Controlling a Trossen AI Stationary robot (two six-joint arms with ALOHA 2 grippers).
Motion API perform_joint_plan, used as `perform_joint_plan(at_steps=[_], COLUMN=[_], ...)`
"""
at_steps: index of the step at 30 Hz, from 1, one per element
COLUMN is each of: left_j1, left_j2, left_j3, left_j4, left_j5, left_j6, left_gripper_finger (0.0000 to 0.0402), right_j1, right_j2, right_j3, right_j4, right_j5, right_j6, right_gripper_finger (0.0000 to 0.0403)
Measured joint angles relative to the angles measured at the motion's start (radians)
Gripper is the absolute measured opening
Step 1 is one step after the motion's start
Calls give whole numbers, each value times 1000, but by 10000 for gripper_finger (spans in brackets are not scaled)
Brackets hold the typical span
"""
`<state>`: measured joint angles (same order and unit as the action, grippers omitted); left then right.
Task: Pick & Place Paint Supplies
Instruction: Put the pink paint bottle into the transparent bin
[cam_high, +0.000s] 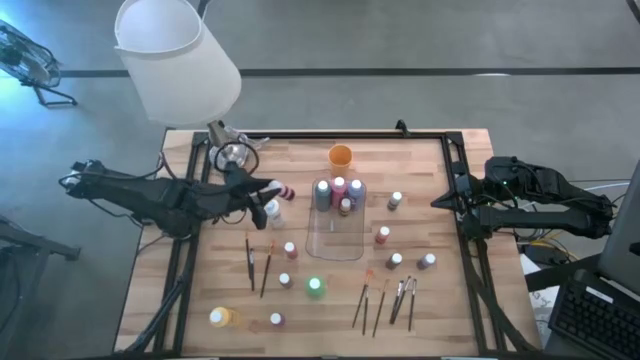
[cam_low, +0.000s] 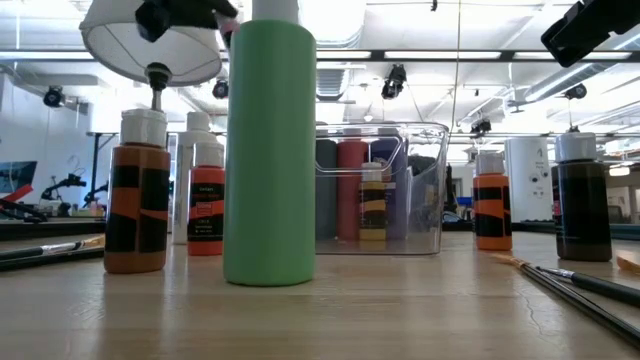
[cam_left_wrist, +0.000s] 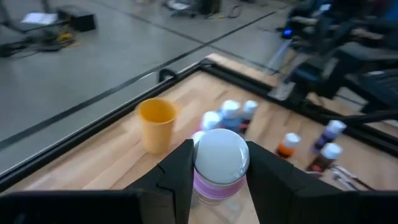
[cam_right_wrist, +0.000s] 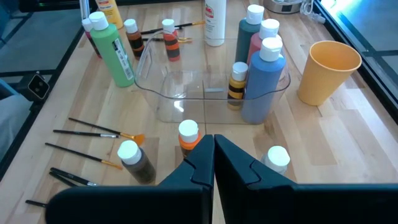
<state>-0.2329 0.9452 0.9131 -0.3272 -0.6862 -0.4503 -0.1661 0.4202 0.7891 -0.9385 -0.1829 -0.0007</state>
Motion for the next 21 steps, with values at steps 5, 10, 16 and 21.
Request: perform_joint_plan(at_steps=[5,10,16,21], left_j1=[0,0,-2,-13], left_j2=[42,77,117,149], left_j3=[5,27,81,145], left_j4=[105,149,146,148], left_j5=[90,138,175,195], left_j6=[70,109,143,189], left_gripper_finger=[131,131,131,131], right_j1=[0,0,0,0], right_j2=[0,0,0,0], right_j3=[0,0,0,0], right_j4=[0,0,0,0], right_j5=[0,0,0,0], right_j6=[0,0,0,0], right_gripper_finger=[8,8,8,8])
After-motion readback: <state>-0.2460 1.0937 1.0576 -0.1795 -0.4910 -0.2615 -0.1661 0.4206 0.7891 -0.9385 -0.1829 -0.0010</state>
